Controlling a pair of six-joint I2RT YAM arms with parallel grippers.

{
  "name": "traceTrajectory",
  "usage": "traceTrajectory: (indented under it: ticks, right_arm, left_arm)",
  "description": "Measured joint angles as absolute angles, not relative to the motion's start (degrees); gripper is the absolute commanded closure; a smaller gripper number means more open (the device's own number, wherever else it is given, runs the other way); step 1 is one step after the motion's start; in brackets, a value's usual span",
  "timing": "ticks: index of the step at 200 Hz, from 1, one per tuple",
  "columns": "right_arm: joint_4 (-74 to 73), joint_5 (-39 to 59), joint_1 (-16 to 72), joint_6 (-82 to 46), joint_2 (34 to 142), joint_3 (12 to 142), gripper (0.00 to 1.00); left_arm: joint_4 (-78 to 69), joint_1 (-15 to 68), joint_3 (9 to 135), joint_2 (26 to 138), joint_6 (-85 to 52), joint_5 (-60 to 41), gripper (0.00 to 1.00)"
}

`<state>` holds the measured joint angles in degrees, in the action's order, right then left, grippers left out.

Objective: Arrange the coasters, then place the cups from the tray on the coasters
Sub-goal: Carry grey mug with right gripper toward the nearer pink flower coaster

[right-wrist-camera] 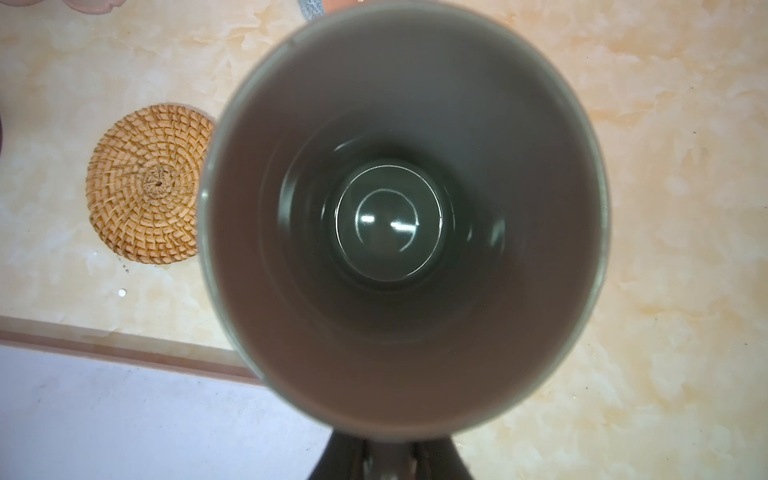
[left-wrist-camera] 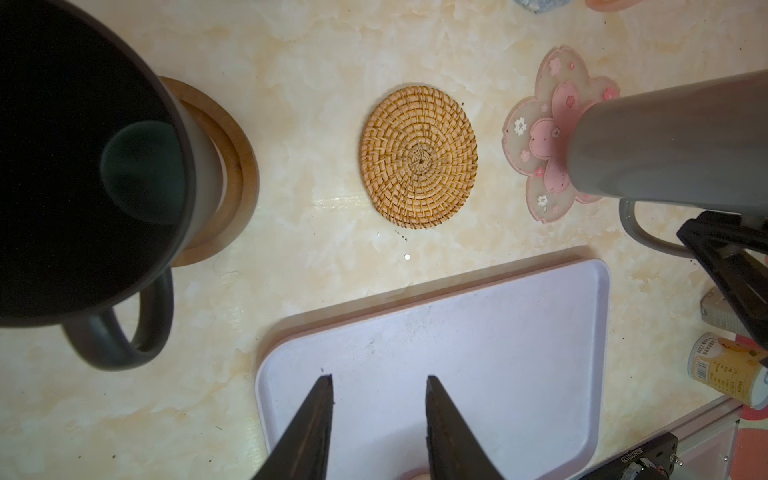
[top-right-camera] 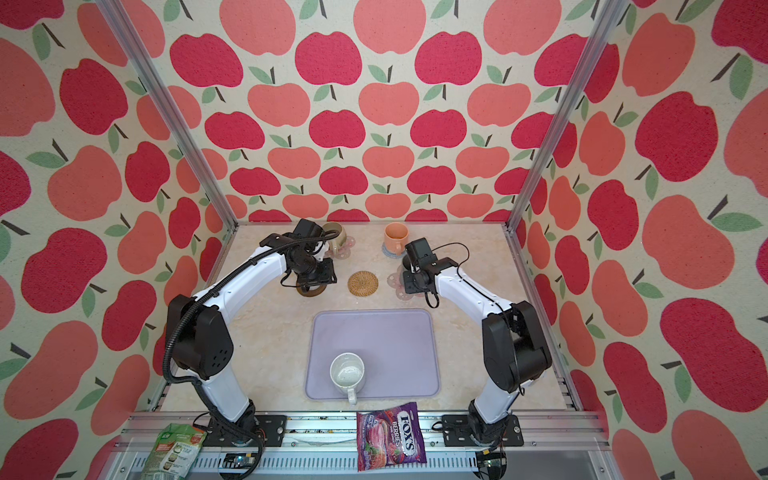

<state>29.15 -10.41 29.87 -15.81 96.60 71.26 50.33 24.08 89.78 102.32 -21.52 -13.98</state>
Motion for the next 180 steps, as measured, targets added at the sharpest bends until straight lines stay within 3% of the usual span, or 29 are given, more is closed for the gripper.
traceTrajectory:
  ticks: [180]
  right_arm:
    - [30.22,-12.40,29.87,-12.97,100.31,73.93,1.00]
  left_arm:
    - [50.30,22.48,89.78,102.32,-21.52,-14.90,0.61]
